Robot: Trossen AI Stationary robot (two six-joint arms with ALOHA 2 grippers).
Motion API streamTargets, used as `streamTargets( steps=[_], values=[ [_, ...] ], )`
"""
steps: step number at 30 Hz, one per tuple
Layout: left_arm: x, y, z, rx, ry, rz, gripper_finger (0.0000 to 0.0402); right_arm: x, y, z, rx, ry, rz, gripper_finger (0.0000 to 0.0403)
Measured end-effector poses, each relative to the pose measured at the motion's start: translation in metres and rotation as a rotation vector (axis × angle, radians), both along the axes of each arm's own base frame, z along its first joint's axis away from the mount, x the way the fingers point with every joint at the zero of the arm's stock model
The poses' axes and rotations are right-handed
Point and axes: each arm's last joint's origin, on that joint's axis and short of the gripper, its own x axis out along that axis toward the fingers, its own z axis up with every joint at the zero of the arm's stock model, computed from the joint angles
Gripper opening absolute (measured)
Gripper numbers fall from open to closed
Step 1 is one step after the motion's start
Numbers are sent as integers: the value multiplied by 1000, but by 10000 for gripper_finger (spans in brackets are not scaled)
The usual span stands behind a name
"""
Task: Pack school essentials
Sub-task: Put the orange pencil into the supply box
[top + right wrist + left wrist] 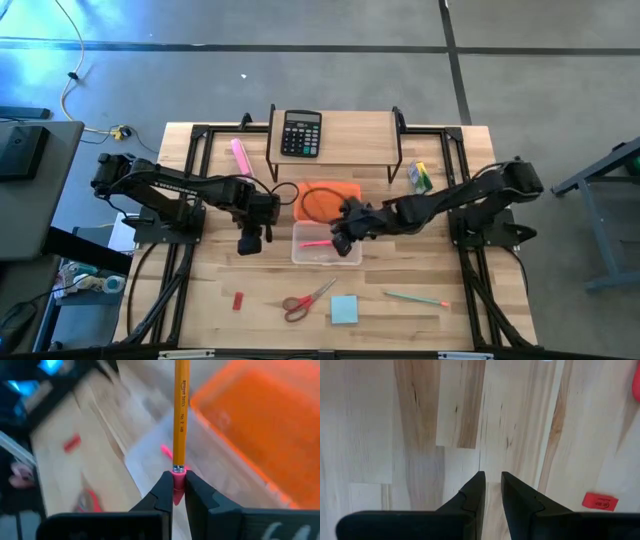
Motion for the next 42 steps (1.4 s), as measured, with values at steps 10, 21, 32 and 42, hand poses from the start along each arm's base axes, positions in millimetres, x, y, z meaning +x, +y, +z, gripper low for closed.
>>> streamTargets(
  steps=[10, 21, 32, 42],
  values=[
    [0, 0, 0, 0, 2, 0, 51, 8, 28, -53, 21, 206, 235, 13],
    [0, 0, 0, -1, -1, 8, 51, 5, 26, -63, -38, 286, 314, 13],
    [0, 0, 0, -2, -1, 11, 51, 0, 22, -66, -30, 355, 392, 13],
    [0, 0, 0, -4, 0, 26, 51, 0, 17, -66, -36, 365, 393, 27]
  ],
)
